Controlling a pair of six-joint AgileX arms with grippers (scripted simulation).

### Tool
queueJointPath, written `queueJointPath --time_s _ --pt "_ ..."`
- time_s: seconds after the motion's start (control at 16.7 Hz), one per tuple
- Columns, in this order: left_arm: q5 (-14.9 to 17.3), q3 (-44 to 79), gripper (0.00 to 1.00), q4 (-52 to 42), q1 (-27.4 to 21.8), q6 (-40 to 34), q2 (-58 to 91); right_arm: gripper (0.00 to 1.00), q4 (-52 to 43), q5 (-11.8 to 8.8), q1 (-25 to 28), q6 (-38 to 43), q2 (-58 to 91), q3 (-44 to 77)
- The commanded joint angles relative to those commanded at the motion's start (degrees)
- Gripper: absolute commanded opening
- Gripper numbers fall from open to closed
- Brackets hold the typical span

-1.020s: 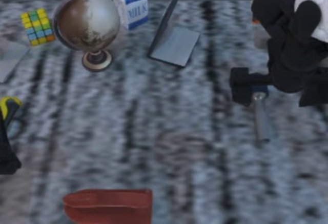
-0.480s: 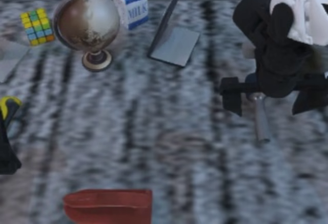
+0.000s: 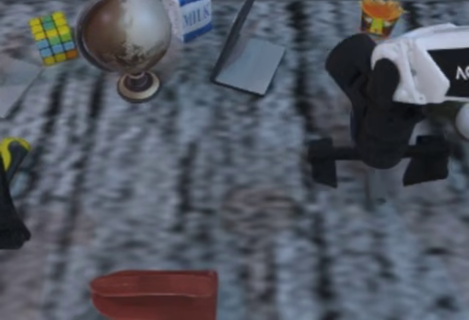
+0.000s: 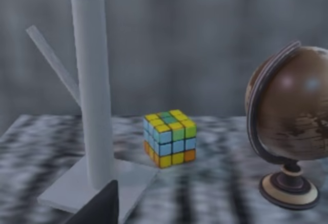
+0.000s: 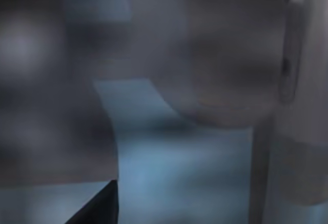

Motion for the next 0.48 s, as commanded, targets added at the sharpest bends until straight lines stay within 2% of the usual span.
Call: queueJointPath --time_s 0.18,0.42,0.48 --pt "0.0 0.0 1.0 0.0 0.0 0.0 0.0 1.0 4.8 0.0 -0.4 -0.4 2.7 -2.5" --pt "0.0 0.0 1.0 0.0 0.0 0.0 0.0 1.0 5.3 0.0 -0.5 -0.4 3.0 -2.7" --pt "0.0 0.0 1.0 0.0 0.0 0.0 0.0 0.92 5.3 0.0 -0.5 -0.4 3.0 -2.7"
